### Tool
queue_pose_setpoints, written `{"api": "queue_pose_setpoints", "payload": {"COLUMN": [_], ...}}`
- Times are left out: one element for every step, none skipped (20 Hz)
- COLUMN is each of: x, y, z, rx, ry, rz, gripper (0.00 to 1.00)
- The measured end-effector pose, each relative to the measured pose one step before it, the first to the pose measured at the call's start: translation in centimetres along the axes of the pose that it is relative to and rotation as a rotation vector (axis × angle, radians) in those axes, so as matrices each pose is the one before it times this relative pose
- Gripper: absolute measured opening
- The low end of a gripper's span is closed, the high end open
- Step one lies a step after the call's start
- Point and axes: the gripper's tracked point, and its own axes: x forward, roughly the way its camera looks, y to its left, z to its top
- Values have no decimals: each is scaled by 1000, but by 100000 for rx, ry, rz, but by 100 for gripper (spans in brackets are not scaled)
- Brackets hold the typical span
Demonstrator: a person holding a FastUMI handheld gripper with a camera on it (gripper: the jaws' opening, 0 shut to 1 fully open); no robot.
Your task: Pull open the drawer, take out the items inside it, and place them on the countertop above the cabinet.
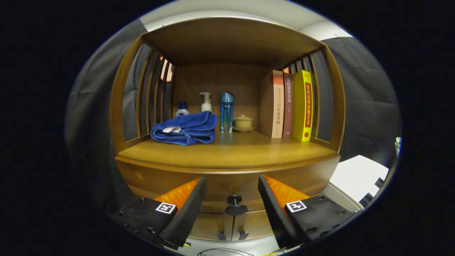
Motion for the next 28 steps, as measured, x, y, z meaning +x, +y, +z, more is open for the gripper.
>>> {"api": "queue_pose_setpoints", "payload": {"x": [281,256,185,249,172,181,109,136,214,20,98,175,-57,-4,-86,152,-270,-287,-29,-533,-334,-417,-432,-506,-489,-412,-395,-396], "y": [-282,-194,-131,-15,-36,-15,51,-41,9,243,79,-92,-10,96,21,58,-18,-28,89,-42,72,-24,-42,-34,-62,-25,-7,1], "z": [-748,-734,-706,-762,-864,-864,-598,-510,-344,-201,-52,-62,-127,-109,3,-81,-15,-31,-77,-129,-23,-149,-114,-88,-79,-114,-241,-60], "rx": [554,175,-15,-109,-48,197,338,-204,-182,888,159,354,111,-491,-767,-950,-663,78,-198,-64,24,180,-182,-123,184,589,544,-203], "ry": [1172,1393,1443,1317,1978,1798,1279,1125,760,475,236,398,458,664,322,-166,-74,-102,-475,486,5,645,420,116,555,423,669,428], "rz": [-128,-160,156,400,206,257,515,41,274,1004,-265,-232,65,397,24,-148,-392,-580,-246,264,427,404,340,73,-153,-351,-382,-95], "gripper": [95,91,86,81,80,80,78,75,73,67,61,59,56,55,53,50,47,44,43,43,42,40,40,40,40,40,40,40]}}
